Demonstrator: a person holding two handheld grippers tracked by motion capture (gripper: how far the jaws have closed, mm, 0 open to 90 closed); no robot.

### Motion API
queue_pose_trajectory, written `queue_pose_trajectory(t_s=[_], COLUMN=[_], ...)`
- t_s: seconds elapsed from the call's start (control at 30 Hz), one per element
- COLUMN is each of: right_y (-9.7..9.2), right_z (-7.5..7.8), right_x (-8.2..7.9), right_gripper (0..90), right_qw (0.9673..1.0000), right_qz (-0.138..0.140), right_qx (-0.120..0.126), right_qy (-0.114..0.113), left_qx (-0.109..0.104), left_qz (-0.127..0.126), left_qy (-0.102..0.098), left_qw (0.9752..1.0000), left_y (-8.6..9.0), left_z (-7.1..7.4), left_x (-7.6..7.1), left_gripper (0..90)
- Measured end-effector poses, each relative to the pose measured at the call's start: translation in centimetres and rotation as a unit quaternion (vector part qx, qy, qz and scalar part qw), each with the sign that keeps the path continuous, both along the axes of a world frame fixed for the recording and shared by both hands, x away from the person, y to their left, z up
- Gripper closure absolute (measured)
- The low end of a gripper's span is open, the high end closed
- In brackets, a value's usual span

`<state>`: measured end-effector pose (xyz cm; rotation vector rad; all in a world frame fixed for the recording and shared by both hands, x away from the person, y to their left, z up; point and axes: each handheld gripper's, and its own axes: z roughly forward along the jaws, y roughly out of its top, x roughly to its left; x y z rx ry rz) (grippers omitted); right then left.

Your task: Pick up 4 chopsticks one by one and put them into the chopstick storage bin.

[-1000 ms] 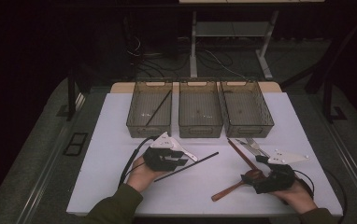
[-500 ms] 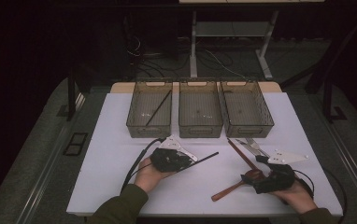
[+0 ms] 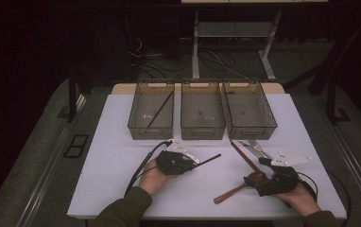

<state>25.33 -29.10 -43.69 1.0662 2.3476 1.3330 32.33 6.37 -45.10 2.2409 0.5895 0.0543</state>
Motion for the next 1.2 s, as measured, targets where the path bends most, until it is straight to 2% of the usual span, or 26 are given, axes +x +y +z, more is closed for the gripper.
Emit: queue_pose_trajectory(t_s=[0.23, 0.37, 0.53, 0.6, 0.63, 0.7, 0.8, 0.83, 1.1, 1.2], right_y=[0.0, 0.0, 0.0, 0.0, 0.0, -0.1, -0.1, -0.1, -0.1, -0.1], right_z=[0.0, 0.0, 0.0, 0.0, 0.1, 0.1, 0.1, 0.1, 0.1, 0.1], right_x=[0.0, 0.0, 0.0, 0.0, 0.0, 0.0, 0.0, 0.0, -0.1, -0.1], right_gripper=[3.3, 3.3, 3.3, 3.3, 3.3, 3.3, 3.3, 3.3, 3.3, 3.3], right_qw=[1.0000, 1.0000, 1.0000, 1.0000, 1.0000, 1.0000, 1.0000, 1.0000, 1.0000, 1.0000], right_qz=[-0.001, -0.001, -0.001, -0.002, -0.002, -0.002, -0.002, -0.002, -0.002, -0.001], right_qx=[0.000, 0.000, 0.000, 0.001, 0.001, 0.001, 0.001, 0.001, 0.001, 0.001], right_qy=[0.000, 0.000, -0.001, 0.000, -0.001, -0.001, -0.001, -0.002, -0.001, -0.001], left_qx=[0.004, 0.012, 0.012, 0.019, 0.014, 0.025, 0.017, 0.024, 0.012, 0.016], left_qz=[0.001, -0.002, 0.000, -0.009, -0.004, -0.014, -0.012, -0.019, -0.028, -0.039], left_qy=[-0.002, -0.012, -0.008, -0.013, -0.010, -0.014, -0.009, -0.011, -0.006, -0.006], left_qw=[1.0000, 0.9998, 0.9999, 0.9997, 0.9999, 0.9995, 0.9997, 0.9995, 0.9995, 0.9991], left_y=[-0.2, -0.4, -0.5, -0.4, -0.6, -0.5, -0.7, -0.6, -0.4, -0.1], left_z=[-0.1, 0.0, 0.0, 0.1, 0.1, 0.2, 0.2, 0.3, 0.8, 1.1], left_x=[-0.1, -0.4, -0.4, -0.4, -0.5, -0.4, -0.6, -0.6, -0.9, -0.9], left_gripper=[81.4, 84.4, 85.1, 85.2, 85.2, 85.2, 85.3, 85.3, 85.3, 85.3])
